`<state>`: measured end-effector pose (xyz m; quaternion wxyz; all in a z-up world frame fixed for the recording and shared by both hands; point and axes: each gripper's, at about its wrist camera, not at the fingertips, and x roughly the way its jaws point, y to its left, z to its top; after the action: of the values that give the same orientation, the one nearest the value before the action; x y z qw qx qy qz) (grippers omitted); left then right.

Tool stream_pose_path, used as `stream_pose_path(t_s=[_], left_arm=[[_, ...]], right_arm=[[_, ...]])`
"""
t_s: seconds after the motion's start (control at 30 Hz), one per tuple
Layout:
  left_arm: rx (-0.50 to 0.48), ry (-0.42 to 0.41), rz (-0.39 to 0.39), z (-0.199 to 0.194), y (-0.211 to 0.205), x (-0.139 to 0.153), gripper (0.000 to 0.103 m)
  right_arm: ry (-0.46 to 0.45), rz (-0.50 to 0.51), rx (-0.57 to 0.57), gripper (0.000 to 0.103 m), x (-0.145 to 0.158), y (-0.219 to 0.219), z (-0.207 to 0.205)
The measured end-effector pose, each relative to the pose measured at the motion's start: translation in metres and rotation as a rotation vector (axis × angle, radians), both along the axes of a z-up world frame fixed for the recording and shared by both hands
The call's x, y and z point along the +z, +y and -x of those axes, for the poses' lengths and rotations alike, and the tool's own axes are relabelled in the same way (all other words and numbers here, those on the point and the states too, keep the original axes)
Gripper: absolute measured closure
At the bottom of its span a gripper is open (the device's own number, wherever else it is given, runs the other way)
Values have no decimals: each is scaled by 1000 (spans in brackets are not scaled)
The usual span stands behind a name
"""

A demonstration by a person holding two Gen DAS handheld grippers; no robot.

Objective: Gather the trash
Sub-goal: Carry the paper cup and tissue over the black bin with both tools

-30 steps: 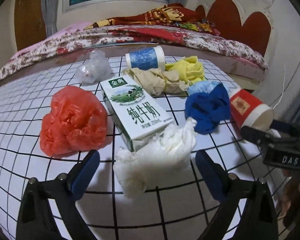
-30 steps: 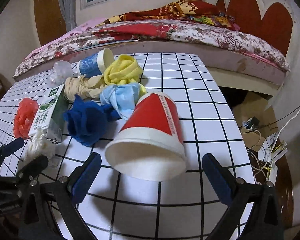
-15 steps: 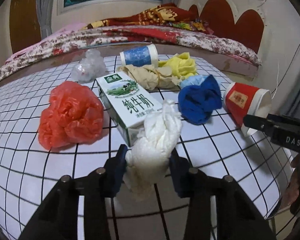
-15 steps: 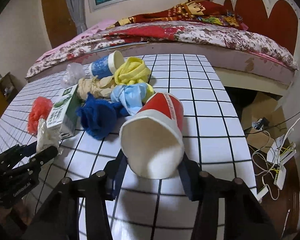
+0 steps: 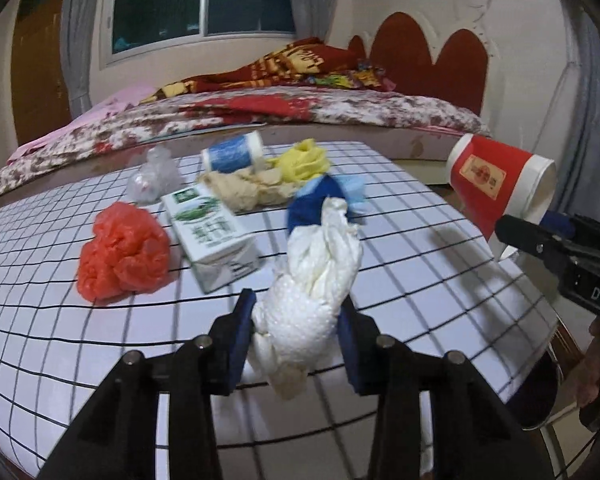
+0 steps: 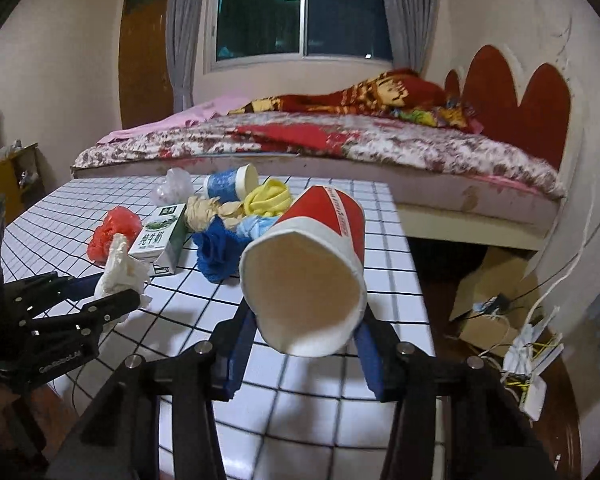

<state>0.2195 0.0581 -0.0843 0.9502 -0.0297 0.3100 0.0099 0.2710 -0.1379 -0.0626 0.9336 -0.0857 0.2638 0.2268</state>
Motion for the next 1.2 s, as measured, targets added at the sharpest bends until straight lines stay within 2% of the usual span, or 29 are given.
stream_pose_path(t_s=[0.3, 0.7, 1.2], left_arm=[[-117, -49, -3, 7, -56, 10, 62], [-298, -81, -3, 16, -141, 14, 65], [-490, -66, -1, 35, -237, 6, 65]], right_arm=[[-26, 12, -66, 54, -1, -57, 25], [-17, 9, -223, 54, -5, -144, 52], [48, 18, -369, 54, -30, -243, 88]])
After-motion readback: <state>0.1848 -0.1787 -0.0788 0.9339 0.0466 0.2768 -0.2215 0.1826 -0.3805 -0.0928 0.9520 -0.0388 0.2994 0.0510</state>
